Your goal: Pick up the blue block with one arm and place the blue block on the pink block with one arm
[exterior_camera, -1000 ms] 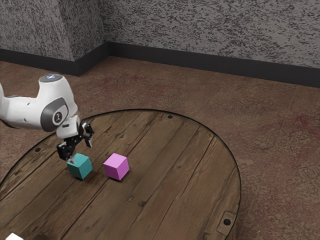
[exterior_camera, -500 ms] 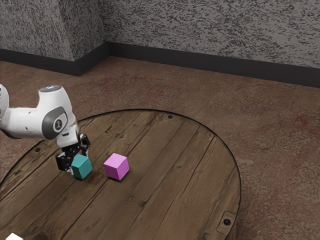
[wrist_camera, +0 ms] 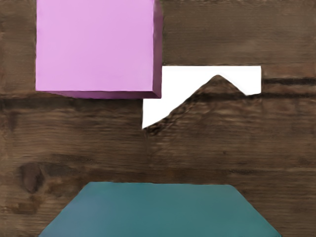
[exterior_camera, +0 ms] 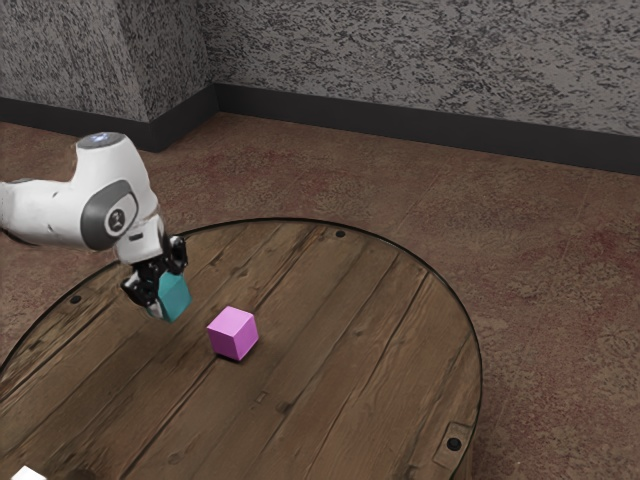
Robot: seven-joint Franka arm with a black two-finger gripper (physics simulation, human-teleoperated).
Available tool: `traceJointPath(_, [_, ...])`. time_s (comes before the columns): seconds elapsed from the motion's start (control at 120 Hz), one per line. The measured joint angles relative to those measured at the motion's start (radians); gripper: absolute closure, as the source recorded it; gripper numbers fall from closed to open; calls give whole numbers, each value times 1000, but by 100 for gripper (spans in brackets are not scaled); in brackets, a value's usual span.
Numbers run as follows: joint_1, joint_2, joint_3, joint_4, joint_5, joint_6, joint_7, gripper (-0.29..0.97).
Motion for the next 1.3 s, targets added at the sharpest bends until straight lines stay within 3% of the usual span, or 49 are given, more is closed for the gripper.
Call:
traceJointPath(0.217, [-104, 26, -73, 79, -26, -47, -61, 35])
traceJointPath(0.4, [-48, 66, -73, 102, -62, -62, -138, 35])
traceJointPath(0.683, [-91, 138, -74, 154, -60, -69, -228, 35])
traceJointPath(0.767, [-93, 144, -79, 151, -24, -70, -245, 35])
traceJointPath(0.883, [-99, 145, -85, 145, 34, -75, -257, 24])
traceJointPath(1.05, [-101, 120, -90, 142, 61, -87, -270, 11])
traceJointPath(1.15, [-100, 49, -91, 144, 65, -119, -276, 7])
traceJointPath(1.233, [-112, -37, -91, 175, 64, -197, -280, 5])
traceJointPath(1.3, [-135, -64, -80, 318, 63, -328, -288, 4])
